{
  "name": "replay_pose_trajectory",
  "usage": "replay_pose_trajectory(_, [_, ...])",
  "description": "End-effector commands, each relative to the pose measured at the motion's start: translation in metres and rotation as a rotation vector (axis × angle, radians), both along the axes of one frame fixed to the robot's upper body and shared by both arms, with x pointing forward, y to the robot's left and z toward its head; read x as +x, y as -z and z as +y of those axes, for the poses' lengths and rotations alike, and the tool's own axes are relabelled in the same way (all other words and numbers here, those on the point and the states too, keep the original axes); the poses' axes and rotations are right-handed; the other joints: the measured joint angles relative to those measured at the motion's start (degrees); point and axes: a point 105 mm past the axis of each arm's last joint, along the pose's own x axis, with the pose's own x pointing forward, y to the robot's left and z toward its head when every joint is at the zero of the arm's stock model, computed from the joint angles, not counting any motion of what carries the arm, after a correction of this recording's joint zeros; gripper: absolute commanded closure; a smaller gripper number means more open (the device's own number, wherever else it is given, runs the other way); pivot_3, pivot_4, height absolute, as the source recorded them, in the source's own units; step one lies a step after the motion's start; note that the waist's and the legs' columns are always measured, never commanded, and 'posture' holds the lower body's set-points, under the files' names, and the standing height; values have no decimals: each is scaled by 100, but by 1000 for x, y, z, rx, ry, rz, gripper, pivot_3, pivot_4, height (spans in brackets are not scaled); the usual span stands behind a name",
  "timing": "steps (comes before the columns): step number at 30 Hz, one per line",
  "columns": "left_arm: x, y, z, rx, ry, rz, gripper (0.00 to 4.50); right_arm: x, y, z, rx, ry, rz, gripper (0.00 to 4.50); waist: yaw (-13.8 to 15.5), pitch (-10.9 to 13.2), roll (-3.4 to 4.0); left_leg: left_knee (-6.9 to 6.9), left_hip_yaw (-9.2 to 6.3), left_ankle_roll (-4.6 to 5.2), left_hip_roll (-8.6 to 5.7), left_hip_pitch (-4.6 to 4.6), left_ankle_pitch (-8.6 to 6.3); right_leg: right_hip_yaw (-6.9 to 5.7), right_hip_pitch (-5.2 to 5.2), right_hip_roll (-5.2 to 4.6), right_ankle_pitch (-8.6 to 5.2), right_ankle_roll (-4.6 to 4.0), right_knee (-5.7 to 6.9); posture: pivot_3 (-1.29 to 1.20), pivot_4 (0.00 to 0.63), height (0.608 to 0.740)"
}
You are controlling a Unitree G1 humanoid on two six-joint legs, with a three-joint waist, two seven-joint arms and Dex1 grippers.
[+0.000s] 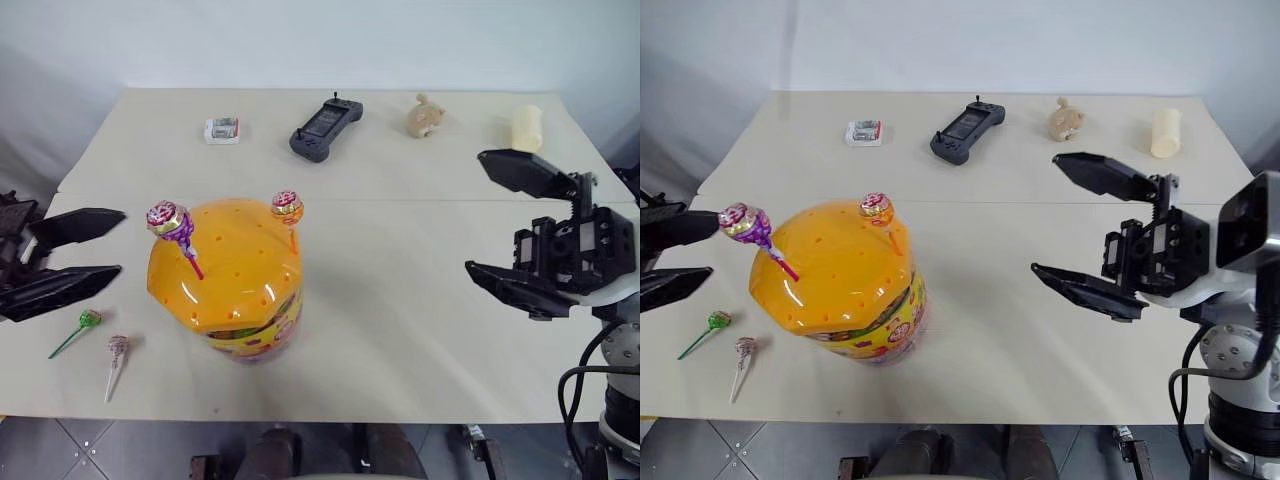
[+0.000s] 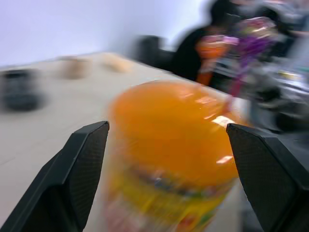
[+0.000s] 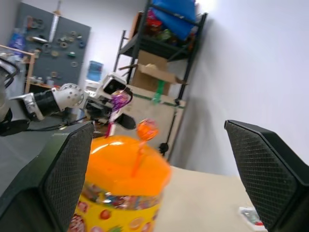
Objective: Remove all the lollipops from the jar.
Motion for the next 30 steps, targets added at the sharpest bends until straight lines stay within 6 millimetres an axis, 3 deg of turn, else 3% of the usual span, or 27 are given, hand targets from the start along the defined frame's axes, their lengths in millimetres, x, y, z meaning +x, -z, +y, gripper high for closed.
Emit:
replay_pose_trajectory(1, [-10,-7,-19,21,108,-17,367,-12,-5,1,-44,-15,-41,0,-62,0,1,-4,0,0,0,0,0,0,-1,1,0,0,-1,0,150,740])
replay_pose_trajectory(7, [-15,-8,-38,50,230,-22,367,-10,10,7,-128,-44,-15,0,-59,2,3,10,7,0,1,0,0,3,1,2,0,0,-14,0,150,740])
replay_pose_trajectory(11, [-12,-4,-39,57,238,-28,367,-10,16,5,-143,-41,-7,0,-56,2,3,22,7,1,0,0,0,5,3,1,0,0,-9,0,150,740])
replay_pose_trajectory(18, [1,1,-44,55,207,-97,2491,-12,22,-2,-146,-53,-3,0,-47,2,3,26,7,1,-1,0,0,4,5,1,0,0,-10,0,150,740])
replay_pose_trajectory(24, [2,-1,-39,16,195,-106,4379,-11,24,-2,-141,-66,-1,0,-56,2,3,25,7,0,0,-1,0,4,3,2,0,0,-10,0,150,740])
replay_pose_trajectory(30, [7,-44,-21,-270,115,-138,4468,-7,14,-4,-28,-73,51,0,-46,3,2,35,2,0,0,-3,0,2,4,2,0,1,-4,0,150,740])
